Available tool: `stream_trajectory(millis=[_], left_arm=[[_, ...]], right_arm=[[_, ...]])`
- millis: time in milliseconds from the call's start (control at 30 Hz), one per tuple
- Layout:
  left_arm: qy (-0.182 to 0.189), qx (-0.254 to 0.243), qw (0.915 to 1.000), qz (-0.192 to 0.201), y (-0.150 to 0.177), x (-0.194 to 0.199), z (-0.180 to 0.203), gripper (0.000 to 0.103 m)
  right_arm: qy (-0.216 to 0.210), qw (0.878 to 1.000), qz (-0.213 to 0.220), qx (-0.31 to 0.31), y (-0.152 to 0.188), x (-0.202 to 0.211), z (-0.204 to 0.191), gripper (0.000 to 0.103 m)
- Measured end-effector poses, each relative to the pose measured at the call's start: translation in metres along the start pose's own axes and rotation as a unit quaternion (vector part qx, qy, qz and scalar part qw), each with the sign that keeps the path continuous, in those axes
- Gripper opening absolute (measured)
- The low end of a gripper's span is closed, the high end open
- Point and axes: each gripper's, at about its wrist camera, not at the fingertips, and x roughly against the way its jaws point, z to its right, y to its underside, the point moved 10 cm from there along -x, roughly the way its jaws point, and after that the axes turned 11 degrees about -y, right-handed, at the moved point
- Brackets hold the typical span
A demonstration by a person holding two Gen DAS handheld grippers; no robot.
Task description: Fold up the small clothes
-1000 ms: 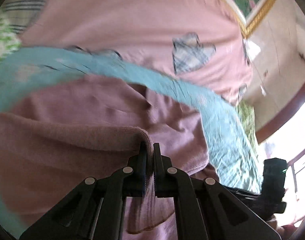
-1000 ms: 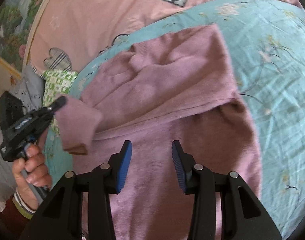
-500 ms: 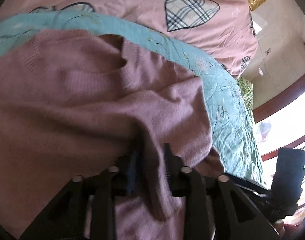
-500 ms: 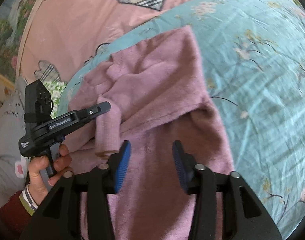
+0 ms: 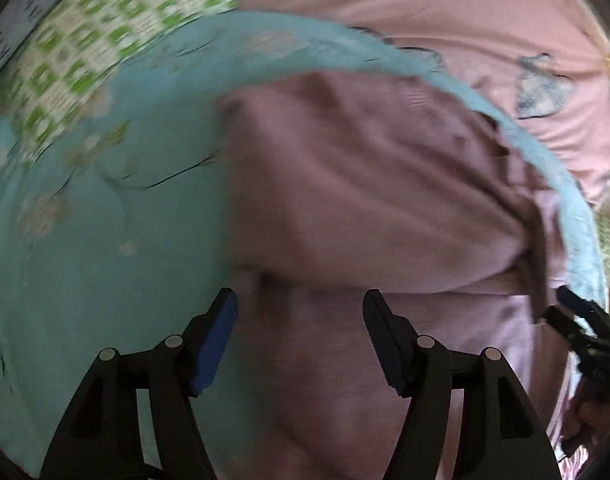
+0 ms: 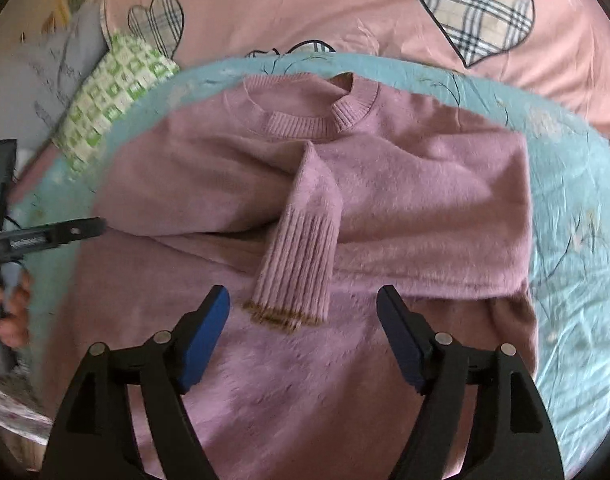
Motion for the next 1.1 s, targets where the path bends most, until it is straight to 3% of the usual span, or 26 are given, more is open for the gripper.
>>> stream_trajectory(millis=[67, 133, 200, 300, 367, 433, 500, 567, 633, 733, 867, 1000, 1100], left_arm=[[-0.020, -0.001, 0.9997, -0.009, 0.002, -0.010, -0.011, 0.066], [-0.023, 0.004, 0.9997, -0.011, 0.004, -0.016, -0.016, 0.066], [-0.026, -0.001, 0.9996, -0.008, 0.003, -0.021, -0.015, 0.066], [-0.046, -0.015, 0.9988, 0.004, -0.007, -0.028, -0.012, 0.066], [-0.056, -0.011, 0.9983, 0.010, -0.018, -0.032, -0.010, 0.066], [-0.086, -0.002, 0.9960, 0.021, -0.030, -0.033, -0.019, 0.065], [-0.122, 0.023, 0.9918, 0.028, -0.040, -0.033, -0.037, 0.063], [-0.101, 0.063, 0.9925, 0.026, -0.041, -0.032, -0.048, 0.063], [-0.080, 0.079, 0.9934, 0.025, -0.039, -0.032, -0.048, 0.063], [-0.093, 0.042, 0.9945, 0.024, -0.030, -0.033, -0.040, 0.063], [-0.091, 0.040, 0.9949, 0.017, -0.029, -0.035, -0.035, 0.059], [-0.085, 0.037, 0.9955, 0.019, -0.028, -0.030, -0.034, 0.059], [-0.087, 0.038, 0.9954, 0.011, -0.021, -0.034, -0.034, 0.059]], right_arm=[[-0.019, 1.000, -0.008, -0.020, -0.001, -0.010, 0.005, 0.060], [-0.033, 0.998, -0.020, -0.043, -0.002, -0.015, 0.012, 0.026], [-0.047, 0.996, -0.022, -0.066, -0.006, -0.015, 0.020, 0.011], [-0.076, 0.993, -0.014, -0.091, -0.012, -0.002, 0.028, 0.010], [-0.122, 0.984, 0.002, -0.128, -0.024, 0.013, 0.034, 0.010], [-0.170, 0.970, 0.026, -0.172, -0.042, 0.030, 0.045, 0.009], [-0.214, 0.948, 0.066, -0.227, -0.065, 0.055, 0.070, 0.006], [-0.230, 0.931, 0.086, -0.270, -0.074, 0.066, 0.098, 0.005], [-0.207, 0.932, 0.084, -0.286, -0.068, 0.063, 0.123, 0.005], [-0.178, 0.935, 0.050, -0.304, -0.045, 0.043, 0.146, 0.005], [-0.144, 0.941, 0.017, -0.307, -0.022, 0.023, 0.158, 0.005], [-0.129, 0.941, 0.064, -0.306, -0.031, 0.040, 0.164, 0.004], [-0.090, 0.948, 0.041, -0.302, -0.020, 0.029, 0.180, 0.004]])
